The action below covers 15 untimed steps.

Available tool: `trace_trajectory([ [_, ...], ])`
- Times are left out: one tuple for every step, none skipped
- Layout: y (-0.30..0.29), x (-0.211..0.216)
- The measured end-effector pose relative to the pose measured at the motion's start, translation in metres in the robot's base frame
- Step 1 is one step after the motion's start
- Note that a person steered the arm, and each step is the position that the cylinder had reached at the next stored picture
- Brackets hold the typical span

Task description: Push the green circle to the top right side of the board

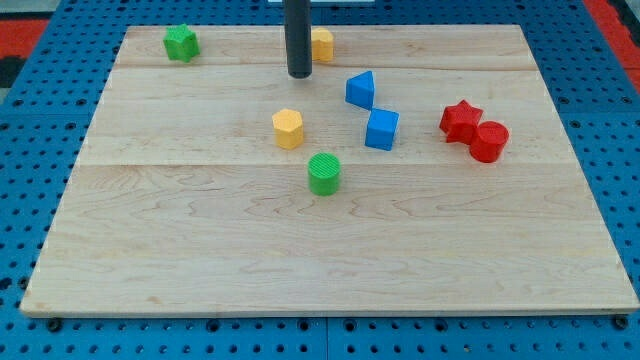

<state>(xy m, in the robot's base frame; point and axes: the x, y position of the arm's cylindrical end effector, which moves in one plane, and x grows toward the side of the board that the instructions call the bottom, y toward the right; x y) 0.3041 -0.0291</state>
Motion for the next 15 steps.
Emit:
trace_trajectory([
  [0.014, 0.050],
  [0.031, 0.087],
  [0.055, 0.147],
  [0.054, 0.180],
  [0.020, 0.188],
  [-0.076, 0.188],
  [-0.139, 0.169],
  [-0.181, 0.128],
  [-0.181, 0.077],
  [-0.151, 0.048],
  [-0.105, 0.010],
  [-0.080, -0.007],
  [-0.114, -0.008],
  [-0.048, -0.028],
  [-0.021, -0.043],
])
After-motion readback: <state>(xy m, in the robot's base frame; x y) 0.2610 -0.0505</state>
